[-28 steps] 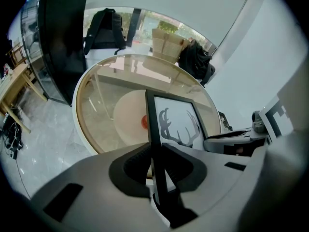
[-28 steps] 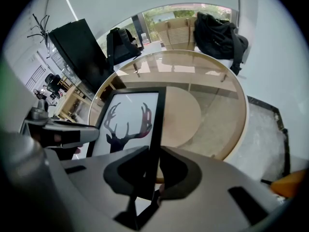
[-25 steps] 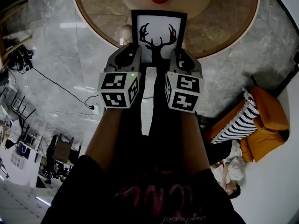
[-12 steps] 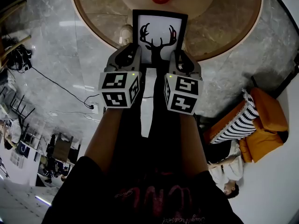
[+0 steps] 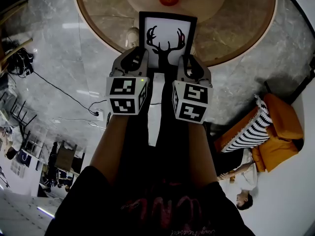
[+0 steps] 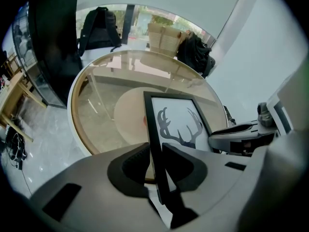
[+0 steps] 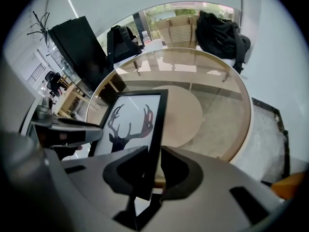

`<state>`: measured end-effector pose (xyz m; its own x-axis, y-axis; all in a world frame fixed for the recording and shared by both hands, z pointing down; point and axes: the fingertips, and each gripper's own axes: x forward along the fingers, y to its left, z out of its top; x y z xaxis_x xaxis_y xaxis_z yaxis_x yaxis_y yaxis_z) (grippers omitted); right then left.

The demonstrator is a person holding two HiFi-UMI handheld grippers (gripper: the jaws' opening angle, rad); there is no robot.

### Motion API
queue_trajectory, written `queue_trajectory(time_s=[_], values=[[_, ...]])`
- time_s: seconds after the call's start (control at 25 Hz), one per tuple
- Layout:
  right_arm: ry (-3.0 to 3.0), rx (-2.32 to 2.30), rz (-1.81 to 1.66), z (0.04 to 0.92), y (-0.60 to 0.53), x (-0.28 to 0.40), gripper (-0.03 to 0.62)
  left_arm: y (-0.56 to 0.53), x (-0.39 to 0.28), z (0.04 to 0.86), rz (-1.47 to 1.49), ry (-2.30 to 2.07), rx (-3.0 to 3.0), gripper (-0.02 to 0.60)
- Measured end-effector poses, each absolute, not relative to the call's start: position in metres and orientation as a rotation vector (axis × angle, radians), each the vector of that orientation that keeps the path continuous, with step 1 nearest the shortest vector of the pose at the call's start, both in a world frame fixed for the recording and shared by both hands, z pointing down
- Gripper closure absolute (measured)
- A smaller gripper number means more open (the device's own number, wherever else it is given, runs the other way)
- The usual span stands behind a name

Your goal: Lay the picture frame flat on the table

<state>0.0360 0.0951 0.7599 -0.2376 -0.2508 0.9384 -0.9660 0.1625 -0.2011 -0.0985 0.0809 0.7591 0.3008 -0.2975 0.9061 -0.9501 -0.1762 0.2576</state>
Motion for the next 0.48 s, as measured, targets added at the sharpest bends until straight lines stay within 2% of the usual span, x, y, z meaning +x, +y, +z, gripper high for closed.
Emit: queue_trajectory(time_s=[0.48], values=[[-1.642, 1.276, 1.086, 0.7505, 0.0906, 0.0462, 0.484, 0.0796, -0.1046, 0.7489, 0.892, -1.168, 1.712, 0.495]])
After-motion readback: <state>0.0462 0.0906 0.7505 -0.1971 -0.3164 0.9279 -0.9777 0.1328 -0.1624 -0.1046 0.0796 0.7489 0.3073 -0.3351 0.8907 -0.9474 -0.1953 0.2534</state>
